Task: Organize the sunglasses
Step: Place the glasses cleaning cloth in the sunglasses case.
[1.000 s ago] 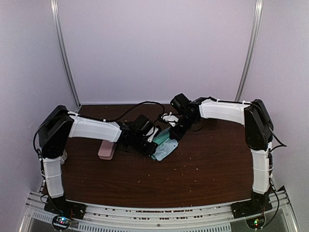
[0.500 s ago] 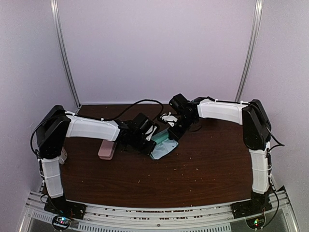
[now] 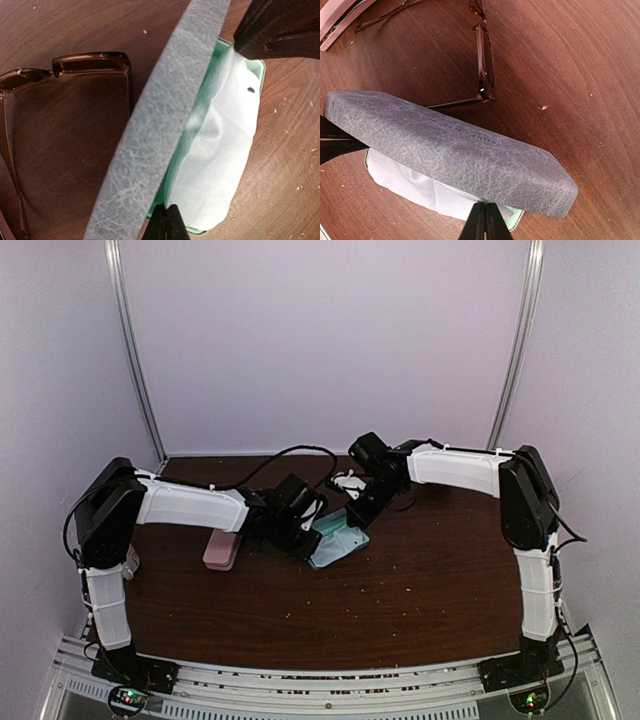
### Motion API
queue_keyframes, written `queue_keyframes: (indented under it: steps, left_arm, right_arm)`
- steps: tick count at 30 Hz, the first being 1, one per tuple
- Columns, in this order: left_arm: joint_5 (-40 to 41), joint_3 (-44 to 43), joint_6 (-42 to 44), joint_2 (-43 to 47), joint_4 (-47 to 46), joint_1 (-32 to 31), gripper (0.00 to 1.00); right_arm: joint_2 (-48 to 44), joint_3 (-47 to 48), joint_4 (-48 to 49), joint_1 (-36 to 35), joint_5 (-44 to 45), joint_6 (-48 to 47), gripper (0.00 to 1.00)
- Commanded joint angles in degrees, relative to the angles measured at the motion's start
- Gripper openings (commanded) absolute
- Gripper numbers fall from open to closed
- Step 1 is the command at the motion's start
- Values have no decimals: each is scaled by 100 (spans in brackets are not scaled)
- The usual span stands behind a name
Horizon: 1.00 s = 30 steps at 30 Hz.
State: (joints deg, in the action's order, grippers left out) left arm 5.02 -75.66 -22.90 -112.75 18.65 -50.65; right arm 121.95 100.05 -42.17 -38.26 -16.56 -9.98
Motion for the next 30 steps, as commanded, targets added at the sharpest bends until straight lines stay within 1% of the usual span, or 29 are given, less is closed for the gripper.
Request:
queue_keyframes:
  steps: [1,10,17,20,23,26,30]
  left_arm:
    - [176,-142,-4,-88,7,38,0]
    - [370,-160,-65,-136,-86,38,0]
    - [362,-178,-57,-190,-160,34,0]
    - [350,-177,-42,-197,-193,38,0]
    - [327,-207,-10,-209,-231,34,1]
    - [282,-246,16,-195,-231,40,8]
    - [207,-266,30,-141,-265,34,14]
  right_arm:
    - [82,157,118,-33,80,201,3]
    - [79,157,244,-31,251,531,1]
    - [89,150,239,-32,279,562,2]
    - [94,161,197,-32,308,579,6]
    - [112,186,145,-30,336,598,16]
    - [117,198,125,-32,298,627,23]
    - [107,210,106,-33,166,676,26]
